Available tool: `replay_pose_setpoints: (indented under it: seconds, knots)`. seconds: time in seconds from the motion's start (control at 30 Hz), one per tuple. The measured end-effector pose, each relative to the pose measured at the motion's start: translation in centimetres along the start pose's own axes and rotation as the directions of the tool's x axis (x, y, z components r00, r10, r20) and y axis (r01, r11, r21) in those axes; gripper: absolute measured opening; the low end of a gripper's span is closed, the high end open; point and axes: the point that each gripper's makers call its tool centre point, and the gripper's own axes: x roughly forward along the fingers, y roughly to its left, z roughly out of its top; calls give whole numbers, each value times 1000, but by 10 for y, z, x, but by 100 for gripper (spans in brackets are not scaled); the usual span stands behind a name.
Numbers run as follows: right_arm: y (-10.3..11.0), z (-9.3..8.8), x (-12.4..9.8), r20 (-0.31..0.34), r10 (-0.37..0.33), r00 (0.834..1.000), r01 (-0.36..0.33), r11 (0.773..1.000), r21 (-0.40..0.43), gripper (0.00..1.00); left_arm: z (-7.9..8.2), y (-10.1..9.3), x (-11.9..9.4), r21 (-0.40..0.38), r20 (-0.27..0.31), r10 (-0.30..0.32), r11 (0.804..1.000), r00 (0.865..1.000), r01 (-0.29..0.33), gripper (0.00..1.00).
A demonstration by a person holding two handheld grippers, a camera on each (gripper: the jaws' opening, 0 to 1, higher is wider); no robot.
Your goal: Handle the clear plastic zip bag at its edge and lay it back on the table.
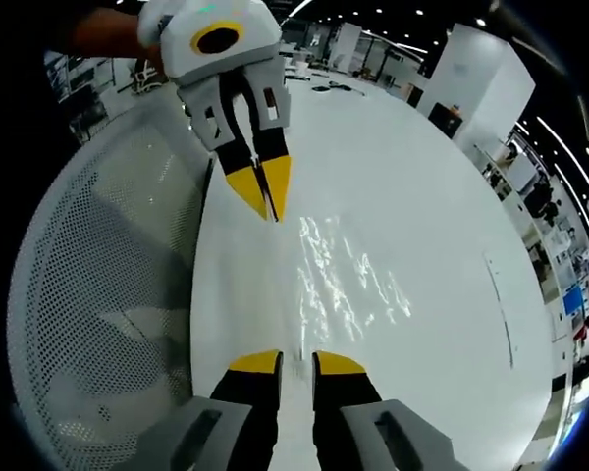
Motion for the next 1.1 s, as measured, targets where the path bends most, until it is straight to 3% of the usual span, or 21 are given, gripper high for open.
replay_pose_setpoints:
  seconds: [0.23,0.63,1.1]
  knots:
    - [-5,22,-5,71,-6,997,5,1000,11,9,2,-5,0,30,6,0,1000,1000,0,0]
    - [2,29,14,65,37,997,-38,999,15,8,6,-5,-1,56,25,11,998,1000,-13,0]
    - [9,42,29,74,66,995,-69,997,39,3,1,-2,0,-31,60,22,999,998,-20,0]
